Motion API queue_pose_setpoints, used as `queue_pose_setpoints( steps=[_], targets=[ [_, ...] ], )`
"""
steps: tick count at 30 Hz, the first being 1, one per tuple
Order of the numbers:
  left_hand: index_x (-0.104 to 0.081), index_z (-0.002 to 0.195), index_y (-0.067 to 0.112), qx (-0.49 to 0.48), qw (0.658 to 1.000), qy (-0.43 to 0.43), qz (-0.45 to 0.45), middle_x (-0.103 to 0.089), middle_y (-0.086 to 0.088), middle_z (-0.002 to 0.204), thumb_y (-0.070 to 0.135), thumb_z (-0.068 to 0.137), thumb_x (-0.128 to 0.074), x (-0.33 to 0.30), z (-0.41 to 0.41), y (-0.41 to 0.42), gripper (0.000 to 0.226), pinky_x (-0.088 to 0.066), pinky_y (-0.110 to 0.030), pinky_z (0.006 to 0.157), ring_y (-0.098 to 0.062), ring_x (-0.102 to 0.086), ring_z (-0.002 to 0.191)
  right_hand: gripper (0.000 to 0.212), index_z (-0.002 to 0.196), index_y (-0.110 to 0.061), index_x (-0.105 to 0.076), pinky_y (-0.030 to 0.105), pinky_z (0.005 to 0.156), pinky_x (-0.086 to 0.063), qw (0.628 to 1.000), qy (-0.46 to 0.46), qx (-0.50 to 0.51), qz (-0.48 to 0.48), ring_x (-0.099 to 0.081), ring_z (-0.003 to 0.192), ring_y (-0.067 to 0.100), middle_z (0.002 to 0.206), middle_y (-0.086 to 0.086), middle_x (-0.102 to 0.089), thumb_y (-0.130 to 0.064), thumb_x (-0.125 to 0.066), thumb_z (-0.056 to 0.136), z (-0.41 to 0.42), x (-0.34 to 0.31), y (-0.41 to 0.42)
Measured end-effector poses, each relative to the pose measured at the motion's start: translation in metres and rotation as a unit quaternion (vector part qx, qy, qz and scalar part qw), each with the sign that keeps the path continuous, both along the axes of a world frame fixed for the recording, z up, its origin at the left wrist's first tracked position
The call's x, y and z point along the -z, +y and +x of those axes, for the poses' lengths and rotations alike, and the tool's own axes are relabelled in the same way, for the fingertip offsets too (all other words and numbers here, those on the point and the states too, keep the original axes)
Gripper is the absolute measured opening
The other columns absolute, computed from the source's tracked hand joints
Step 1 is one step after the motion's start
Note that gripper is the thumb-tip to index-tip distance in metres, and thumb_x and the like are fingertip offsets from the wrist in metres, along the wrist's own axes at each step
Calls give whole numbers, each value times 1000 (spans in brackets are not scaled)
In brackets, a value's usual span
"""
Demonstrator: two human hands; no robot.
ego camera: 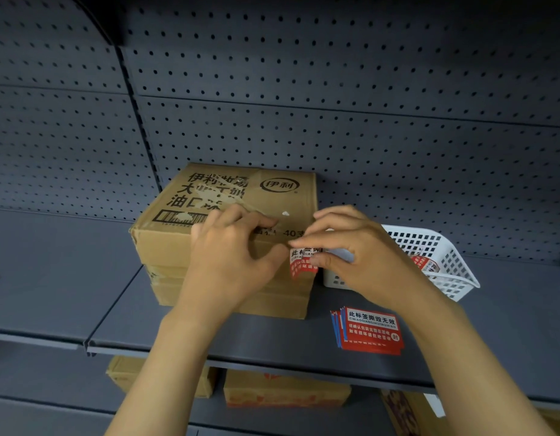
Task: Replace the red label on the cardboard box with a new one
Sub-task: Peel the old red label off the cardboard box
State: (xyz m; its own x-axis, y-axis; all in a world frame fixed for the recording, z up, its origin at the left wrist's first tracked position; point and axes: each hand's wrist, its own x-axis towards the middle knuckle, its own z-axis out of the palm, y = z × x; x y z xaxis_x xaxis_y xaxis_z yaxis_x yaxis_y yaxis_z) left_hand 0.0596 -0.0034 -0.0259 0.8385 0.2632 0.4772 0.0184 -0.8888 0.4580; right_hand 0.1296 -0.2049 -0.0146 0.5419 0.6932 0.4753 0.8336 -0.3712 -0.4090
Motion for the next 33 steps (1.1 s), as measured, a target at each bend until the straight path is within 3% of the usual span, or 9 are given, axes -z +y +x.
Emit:
queue_pose_setpoints(
  steps=[3, 4, 7, 10, 20, 22, 25, 29, 33],
  targets=[
    [-72, 111, 37, 0, 1000, 5, 7, -51, 15, 96, 65, 66, -40, -2, 0, 0, 62, -25, -32, 85, -19, -51, 105, 88, 149, -58, -34, 11, 106, -33, 996, 84, 19, 3, -47, 120, -1, 102, -23, -62, -19, -80, 86, -8, -5, 5],
    [-72, 110, 37, 2, 1000, 6, 8, -51, 15, 96, 65, 66, -40, -2, 0, 0, 62, -26, -33, 85, -20, -51, 105, 92, 150, -59, -30, 10, 106, -33, 996, 87, 22, -4, -46, 119, -1, 100, -21, -61, -20, -81, 85, -9, -6, 8],
    [-72, 108, 36, 6, 1000, -2, 5, -52, 14, 96, 65, 67, -42, -2, 0, 1, 59, -26, -33, 85, -20, -52, 104, 49, 125, -37, -72, 31, 99, -47, 998, -50, 24, -14, -47, 116, 9, 94, -14, -66, -22, -83, 80, -4, -4, 15],
    [-72, 110, 37, 6, 1000, -1, 2, -52, 14, 96, 65, 67, -42, -1, 0, 1, 59, -25, -32, 85, -19, -51, 105, 11, 84, -29, -85, 38, 85, -52, 993, -116, 23, -8, -53, 110, 15, 86, -13, -71, -23, -82, 76, 0, -5, 10],
    [-70, 107, 36, 14, 1000, -20, -17, -43, 19, 94, 63, 68, -43, 3, 2, -1, 55, -18, -29, 83, -10, -34, 95, 17, 72, -34, -81, 45, 89, -53, 988, -131, 81, -10, -58, 112, 17, 76, -23, -74, -22, -71, 80, -5, -23, -23],
    [-69, 107, 36, 14, 1000, -17, -19, -42, 19, 93, 63, 69, -42, 3, 1, -2, 54, -18, -29, 83, -11, -34, 95, 26, 71, -37, -78, 34, 91, -52, 989, -122, 80, 24, -59, 108, 17, 78, -23, -73, -13, -71, 80, -8, -27, -25],
    [-68, 108, 36, 20, 1000, -10, -19, -41, 18, 93, 63, 70, -41, 1, 0, -2, 54, -17, -29, 82, -13, -35, 95, 45, 79, -44, -68, 15, 92, -47, 979, -59, 107, 164, -64, 99, 7, 89, -20, -69, 0, -76, 79, -13, -48, -40],
    [-68, 107, 36, 24, 1000, -3, -16, -39, 20, 91, 62, 70, -41, 1, 0, -1, 53, -15, -27, 80, -12, -35, 94, 13, 90, -50, -71, 31, 98, -52, 959, -28, 136, 249, -67, 93, 0, 92, -31, -71, -39, -77, 85, -15, -82, -69],
    [-65, 109, 43, 49, 996, 53, -43, -40, 25, 91, 62, 72, -46, -7, -1, 2, 46, -15, -26, 82, -13, -37, 99, 25, 98, -45, -69, 23, 95, -52, 962, 23, 142, 234, -68, 87, -3, 95, -17, -76, -23, -78, 87, -18, -74, -62]
  ],
)
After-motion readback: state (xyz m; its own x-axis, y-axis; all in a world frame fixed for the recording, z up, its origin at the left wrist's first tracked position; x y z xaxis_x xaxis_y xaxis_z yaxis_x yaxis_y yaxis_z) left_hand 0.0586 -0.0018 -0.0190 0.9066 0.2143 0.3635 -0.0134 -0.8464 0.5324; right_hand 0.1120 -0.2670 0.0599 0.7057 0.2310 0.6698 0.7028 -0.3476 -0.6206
